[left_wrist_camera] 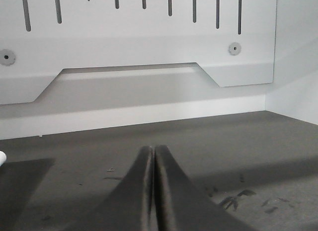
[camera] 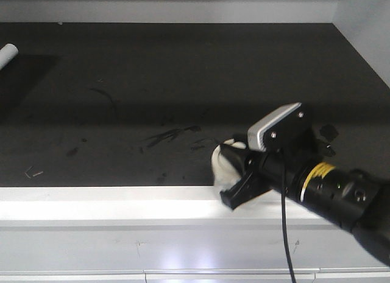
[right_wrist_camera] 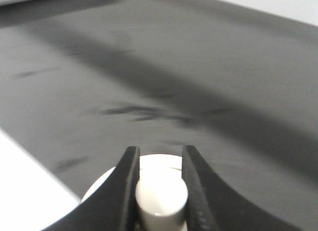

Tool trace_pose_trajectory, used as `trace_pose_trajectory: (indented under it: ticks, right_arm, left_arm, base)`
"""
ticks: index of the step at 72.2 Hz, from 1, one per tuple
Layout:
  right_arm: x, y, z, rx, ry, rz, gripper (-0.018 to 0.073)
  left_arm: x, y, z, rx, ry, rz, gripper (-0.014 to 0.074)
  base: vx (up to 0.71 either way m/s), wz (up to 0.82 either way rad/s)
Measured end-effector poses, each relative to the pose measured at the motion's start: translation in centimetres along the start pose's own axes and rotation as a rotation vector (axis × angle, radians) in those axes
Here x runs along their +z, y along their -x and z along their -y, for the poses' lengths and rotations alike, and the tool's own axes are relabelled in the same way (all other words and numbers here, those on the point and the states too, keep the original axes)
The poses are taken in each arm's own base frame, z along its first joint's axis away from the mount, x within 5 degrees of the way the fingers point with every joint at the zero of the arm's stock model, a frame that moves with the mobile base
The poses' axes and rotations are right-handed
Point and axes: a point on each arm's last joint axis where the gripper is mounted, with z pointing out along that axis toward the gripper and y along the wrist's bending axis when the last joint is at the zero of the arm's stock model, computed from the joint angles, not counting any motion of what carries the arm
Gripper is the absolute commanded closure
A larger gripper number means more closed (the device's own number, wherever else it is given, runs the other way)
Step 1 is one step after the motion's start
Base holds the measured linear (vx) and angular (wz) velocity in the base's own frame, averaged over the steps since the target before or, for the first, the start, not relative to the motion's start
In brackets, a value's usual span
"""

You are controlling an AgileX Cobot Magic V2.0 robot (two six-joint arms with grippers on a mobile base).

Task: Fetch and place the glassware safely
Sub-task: 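Close the right gripper on the jar lid and lift it out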

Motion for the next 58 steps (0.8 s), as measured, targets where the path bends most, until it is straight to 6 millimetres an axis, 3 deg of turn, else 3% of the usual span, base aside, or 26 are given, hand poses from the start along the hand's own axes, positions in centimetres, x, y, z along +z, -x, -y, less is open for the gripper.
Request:
trace_pose_trajectory:
  ticks: [34,58]
  right_arm:
    - [-4.4,-1.2,-3.7,0.058,0.278,0.181,0.0560]
    - [-4.8,-1.2,-4.1,0.049,0.331,0.179,0.0560]
  left_arm:
    - [0.0,0.0,0.0,0.000,0.000,0.000,0.0603]
    - [0.0,0.0,0.0,0.000,0.000,0.000,0.0603]
  base:
    - [0.00,0.00]
    - [0.00,0.00]
